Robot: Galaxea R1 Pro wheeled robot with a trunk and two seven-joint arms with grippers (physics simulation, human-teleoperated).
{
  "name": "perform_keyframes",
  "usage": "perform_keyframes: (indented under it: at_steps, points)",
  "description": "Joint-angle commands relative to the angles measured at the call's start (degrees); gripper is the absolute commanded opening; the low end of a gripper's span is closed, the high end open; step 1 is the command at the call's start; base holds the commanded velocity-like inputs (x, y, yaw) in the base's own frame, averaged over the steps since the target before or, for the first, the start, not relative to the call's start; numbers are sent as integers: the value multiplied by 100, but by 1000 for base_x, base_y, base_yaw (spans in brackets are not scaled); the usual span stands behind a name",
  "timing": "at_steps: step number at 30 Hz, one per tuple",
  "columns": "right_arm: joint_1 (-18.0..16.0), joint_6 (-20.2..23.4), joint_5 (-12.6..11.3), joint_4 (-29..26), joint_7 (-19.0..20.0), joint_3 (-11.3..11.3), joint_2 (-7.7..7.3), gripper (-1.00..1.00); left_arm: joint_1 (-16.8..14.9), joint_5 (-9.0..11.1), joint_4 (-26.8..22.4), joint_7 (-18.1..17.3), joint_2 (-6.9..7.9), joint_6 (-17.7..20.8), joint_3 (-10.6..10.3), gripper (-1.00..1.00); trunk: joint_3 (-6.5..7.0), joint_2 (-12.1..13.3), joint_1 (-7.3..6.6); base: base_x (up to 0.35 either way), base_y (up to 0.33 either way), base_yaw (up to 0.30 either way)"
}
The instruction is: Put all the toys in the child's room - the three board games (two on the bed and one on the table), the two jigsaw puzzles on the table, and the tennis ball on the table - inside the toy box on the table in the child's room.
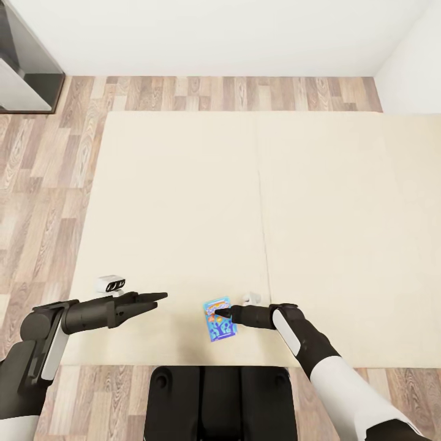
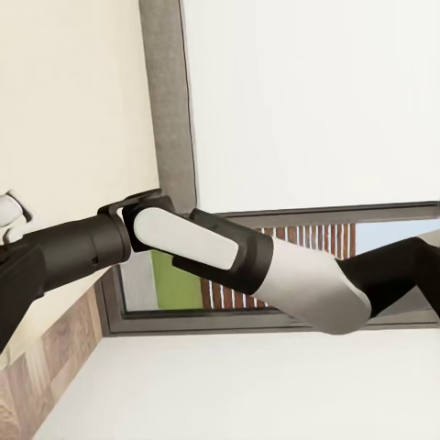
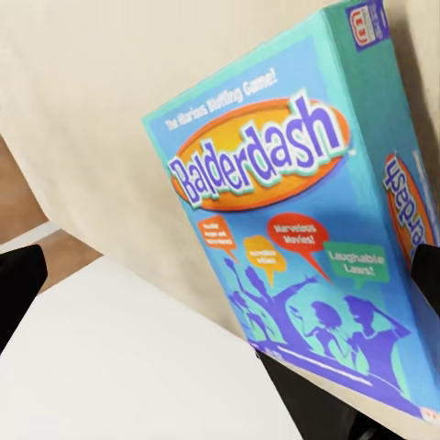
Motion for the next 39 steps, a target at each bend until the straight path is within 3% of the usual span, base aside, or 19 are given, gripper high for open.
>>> perform_keyframes:
  at_steps: [1, 39]
  points:
    - [-2, 30, -16, -4, -1, 0, -1, 100, -1, -3, -1, -22, 2, 61, 1, 100, -6, -9, 3, 0, 30, 0]
    - [-2, 30, -14, -4, -1, 0, 8, 100, -1, -3, -1, -22, 2, 61, 5, 100, -6, -9, 3, 0, 59, 0]
